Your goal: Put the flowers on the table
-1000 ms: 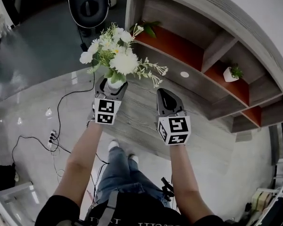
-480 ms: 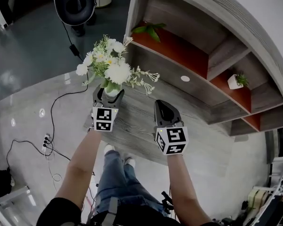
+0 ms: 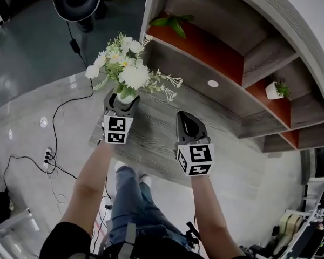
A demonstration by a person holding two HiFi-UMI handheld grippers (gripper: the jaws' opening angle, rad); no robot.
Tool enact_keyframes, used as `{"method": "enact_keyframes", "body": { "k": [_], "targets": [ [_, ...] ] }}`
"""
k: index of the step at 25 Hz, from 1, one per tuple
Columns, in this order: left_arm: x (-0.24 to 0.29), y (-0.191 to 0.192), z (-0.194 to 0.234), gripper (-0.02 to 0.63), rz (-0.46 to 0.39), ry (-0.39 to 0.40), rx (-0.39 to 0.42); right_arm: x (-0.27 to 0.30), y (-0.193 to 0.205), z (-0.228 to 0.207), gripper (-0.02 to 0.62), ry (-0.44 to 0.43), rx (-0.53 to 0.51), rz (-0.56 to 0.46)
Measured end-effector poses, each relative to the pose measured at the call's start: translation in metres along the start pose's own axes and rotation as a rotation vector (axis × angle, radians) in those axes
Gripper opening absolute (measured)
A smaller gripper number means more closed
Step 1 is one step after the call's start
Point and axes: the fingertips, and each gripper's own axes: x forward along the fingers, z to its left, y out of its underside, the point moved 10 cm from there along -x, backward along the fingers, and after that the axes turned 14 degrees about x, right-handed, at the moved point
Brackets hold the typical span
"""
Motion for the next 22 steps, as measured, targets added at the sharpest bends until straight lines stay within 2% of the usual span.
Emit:
{"method": "enact_keyframes", "body": {
  "k": [7,13,19,22],
  "targets": [
    [-0.005,-0.004,0.004,0.354,0.007,0.008,0.019,-0.006,-0.011,0.009,0.014,-0.020,-0.048,-0.001],
    [-0.005,-0.006,0.002,0.354,0.003,0.006,0.027,-0.003,-0.012,0.010,0.014,-0.032,-0.043,0.005],
    [0.005,-0.003,-0.007,0.355,0.022,0.000,-0.029,-0.002,-0.005,-0.001,0.014,-0.048,-0.035,0.013],
    [0.004,-0.003,-0.006,0.356,0.026,0.010,-0.028,-0.001,-0.002,0.001,0.014,-0.052,-0.029,0.018]
  ]
}}
